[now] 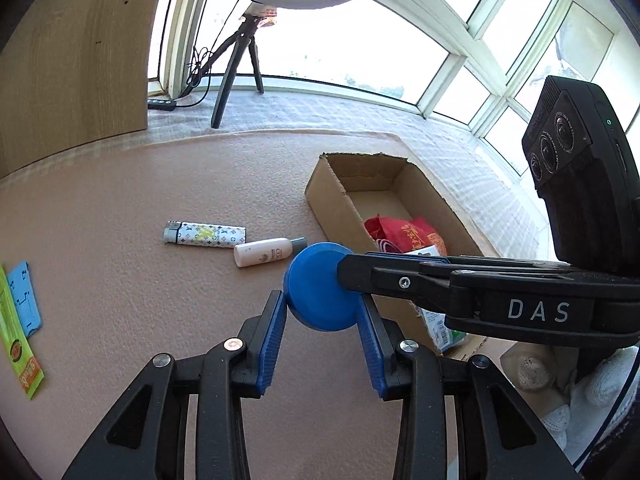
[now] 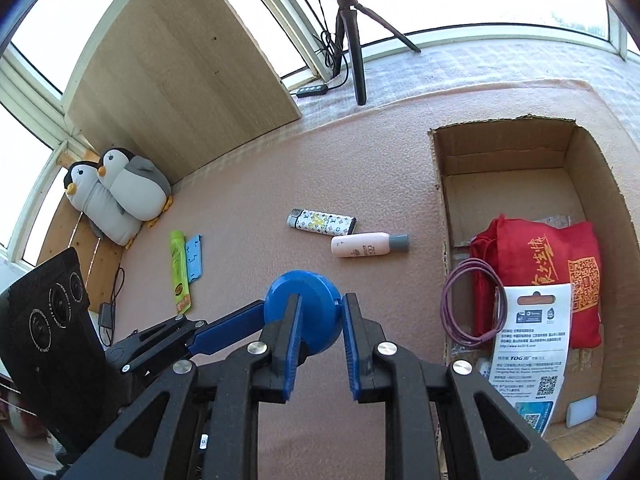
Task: Organize objects
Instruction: 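Carry the blue case into the cardboard box and open the left gripper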
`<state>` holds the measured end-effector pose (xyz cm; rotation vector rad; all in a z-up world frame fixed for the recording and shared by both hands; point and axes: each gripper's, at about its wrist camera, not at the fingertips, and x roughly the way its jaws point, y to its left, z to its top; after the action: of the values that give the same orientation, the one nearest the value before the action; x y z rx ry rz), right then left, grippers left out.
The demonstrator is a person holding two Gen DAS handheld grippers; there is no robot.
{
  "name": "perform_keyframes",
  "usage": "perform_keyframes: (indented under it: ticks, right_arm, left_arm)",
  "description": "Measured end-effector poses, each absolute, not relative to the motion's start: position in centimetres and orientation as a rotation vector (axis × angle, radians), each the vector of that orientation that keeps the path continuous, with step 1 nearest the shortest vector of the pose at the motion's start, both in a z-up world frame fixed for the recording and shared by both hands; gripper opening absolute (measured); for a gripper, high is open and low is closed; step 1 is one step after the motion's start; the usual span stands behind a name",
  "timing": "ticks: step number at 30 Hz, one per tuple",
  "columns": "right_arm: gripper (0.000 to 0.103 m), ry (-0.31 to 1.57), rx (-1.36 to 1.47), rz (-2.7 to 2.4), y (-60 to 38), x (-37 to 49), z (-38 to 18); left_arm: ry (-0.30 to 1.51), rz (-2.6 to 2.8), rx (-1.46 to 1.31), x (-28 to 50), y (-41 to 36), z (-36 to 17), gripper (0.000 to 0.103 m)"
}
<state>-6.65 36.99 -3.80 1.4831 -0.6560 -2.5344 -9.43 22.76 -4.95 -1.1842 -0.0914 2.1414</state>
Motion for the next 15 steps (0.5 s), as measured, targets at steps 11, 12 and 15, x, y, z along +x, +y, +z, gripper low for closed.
perform_keyframes:
  ticks: [11,12,15]
  right_arm:
    - [0.018,-0.694,1.427,-2.68,46.0,-6.6,-2.0]
    - [0.018,-0.698,1.428,-2.683,46.6,-6.7,-2.1]
    - [0.018,-0.693,1.432,-2.693,47.9,-7.2,-2.4]
  left_arm:
    - [-0.03,2.095,-1.107,-11.5,32.8,-3.0,0.037]
    - [-0.028,2.091,-1.11,-11.7,33.5,-3.1,0.037]
    - [-0.018,2.085,-1.118,-12.5,35.4,-3.5,0.037]
